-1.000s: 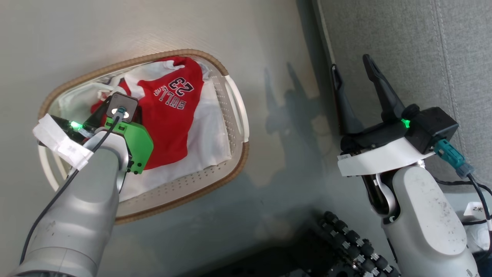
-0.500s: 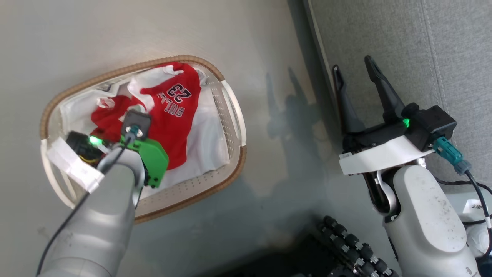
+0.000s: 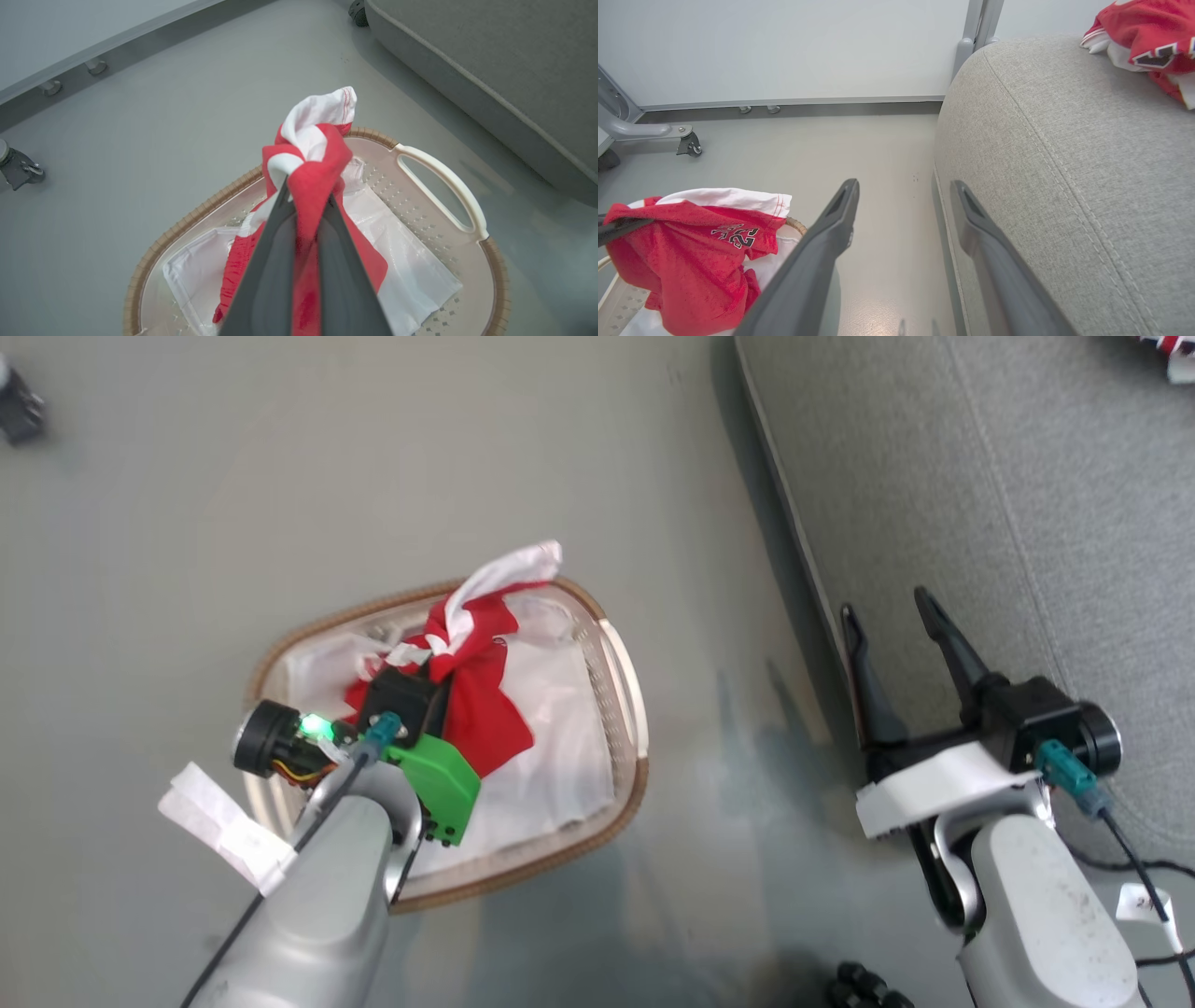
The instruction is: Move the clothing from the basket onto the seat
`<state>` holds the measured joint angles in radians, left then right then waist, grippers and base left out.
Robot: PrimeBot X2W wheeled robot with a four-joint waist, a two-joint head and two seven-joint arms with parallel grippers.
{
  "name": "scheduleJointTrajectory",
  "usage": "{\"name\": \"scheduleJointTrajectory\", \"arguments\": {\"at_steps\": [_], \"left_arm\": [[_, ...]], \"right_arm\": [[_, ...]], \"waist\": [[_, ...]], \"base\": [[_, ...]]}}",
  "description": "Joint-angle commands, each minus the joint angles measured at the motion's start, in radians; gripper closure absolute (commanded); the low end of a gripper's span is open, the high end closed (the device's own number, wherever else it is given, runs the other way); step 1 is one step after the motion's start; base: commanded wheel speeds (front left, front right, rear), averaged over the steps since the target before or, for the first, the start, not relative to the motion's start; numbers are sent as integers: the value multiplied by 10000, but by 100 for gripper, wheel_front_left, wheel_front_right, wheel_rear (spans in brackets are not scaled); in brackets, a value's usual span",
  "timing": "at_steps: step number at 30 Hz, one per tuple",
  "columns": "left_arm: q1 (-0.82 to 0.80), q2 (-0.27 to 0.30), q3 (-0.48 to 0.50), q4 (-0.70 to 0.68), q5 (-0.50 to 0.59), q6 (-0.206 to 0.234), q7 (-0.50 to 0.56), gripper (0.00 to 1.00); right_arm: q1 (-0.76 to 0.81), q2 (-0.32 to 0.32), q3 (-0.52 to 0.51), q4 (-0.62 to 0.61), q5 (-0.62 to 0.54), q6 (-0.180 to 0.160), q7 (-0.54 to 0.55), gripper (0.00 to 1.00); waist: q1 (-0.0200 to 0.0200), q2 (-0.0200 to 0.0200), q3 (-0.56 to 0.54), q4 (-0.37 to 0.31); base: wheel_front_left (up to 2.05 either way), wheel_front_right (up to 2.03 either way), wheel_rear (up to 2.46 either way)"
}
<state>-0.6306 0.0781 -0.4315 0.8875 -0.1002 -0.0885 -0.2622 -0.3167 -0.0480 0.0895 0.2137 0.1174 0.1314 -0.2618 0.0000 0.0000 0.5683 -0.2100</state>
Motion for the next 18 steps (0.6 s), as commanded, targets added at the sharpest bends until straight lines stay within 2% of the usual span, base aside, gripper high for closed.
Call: {"name": "scheduleJointTrajectory", "arguments": {"at_steps": [1,10,18], "left_arm": [[358,88,-82,-319,-5,-81,-34,100],[673,572,-690,-2173,-9,-345,-38,100],[-366,1155,-1378,-3727,-332,-421,675,100]], "right_arm": [[324,-46,-52,120,-119,-14,-49,0],[1281,-45,-84,576,-348,-14,-49,0],[1485,-43,282,658,-433,-14,-49,0]], "waist": [[0,0,-1865,980],[0,0,-4042,1404],[0,0,-4959,1435]], "base": [[0,0,0],[0,0,0],[0,0,0]]}}
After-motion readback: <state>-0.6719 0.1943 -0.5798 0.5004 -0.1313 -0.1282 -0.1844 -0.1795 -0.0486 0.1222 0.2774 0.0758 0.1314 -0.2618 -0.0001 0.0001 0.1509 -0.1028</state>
